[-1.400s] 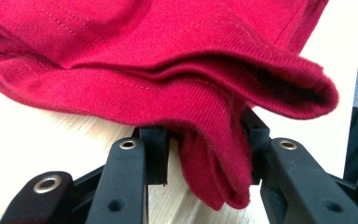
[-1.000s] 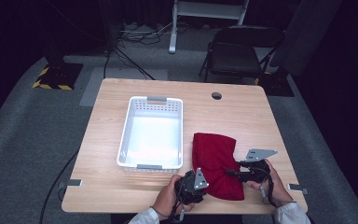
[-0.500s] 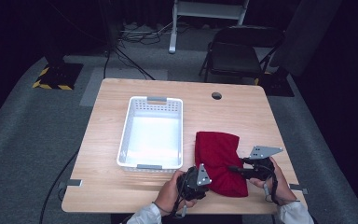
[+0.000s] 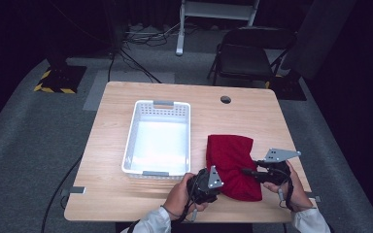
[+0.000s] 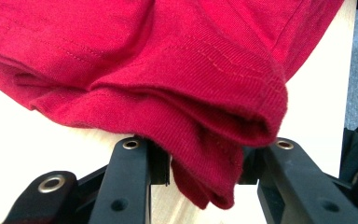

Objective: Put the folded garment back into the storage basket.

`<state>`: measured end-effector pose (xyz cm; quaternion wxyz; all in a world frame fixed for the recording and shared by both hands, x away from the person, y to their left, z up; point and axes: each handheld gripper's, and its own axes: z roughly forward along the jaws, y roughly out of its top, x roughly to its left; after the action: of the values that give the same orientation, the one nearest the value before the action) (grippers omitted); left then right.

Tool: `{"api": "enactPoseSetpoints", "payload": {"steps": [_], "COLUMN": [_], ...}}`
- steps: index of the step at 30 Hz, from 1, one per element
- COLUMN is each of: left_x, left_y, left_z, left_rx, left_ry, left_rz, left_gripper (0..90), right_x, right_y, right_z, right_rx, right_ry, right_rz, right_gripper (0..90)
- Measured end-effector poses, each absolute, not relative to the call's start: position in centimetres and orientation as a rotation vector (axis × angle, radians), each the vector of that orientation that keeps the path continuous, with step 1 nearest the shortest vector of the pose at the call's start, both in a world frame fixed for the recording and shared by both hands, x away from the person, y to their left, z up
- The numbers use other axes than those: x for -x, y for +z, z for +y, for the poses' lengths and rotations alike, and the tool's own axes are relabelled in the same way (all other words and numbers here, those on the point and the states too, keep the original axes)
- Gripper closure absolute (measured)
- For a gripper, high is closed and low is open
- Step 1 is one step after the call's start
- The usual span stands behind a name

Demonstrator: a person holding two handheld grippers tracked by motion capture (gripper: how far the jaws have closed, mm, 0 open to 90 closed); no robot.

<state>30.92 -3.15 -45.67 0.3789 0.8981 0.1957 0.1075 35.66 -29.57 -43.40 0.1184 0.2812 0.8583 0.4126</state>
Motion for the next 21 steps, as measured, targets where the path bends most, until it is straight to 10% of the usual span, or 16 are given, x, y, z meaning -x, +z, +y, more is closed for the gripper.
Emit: {"api": "enactPoseSetpoints", "payload": {"steps": [21], "left_x": [-31.5], "left_y": [-43.8], "left_z": [-3.8], "left_rx": [-2.260], "left_ry": [0.327], "left_rz": [0.500], "left_gripper": [65.2], "right_x": [-35.9], "right_y": [-41.2], "right_z": [-30.2], "right_rx": [-0.834], "right_ry": [1.221], "right_rz": [2.439], "right_gripper": [63.3]}}
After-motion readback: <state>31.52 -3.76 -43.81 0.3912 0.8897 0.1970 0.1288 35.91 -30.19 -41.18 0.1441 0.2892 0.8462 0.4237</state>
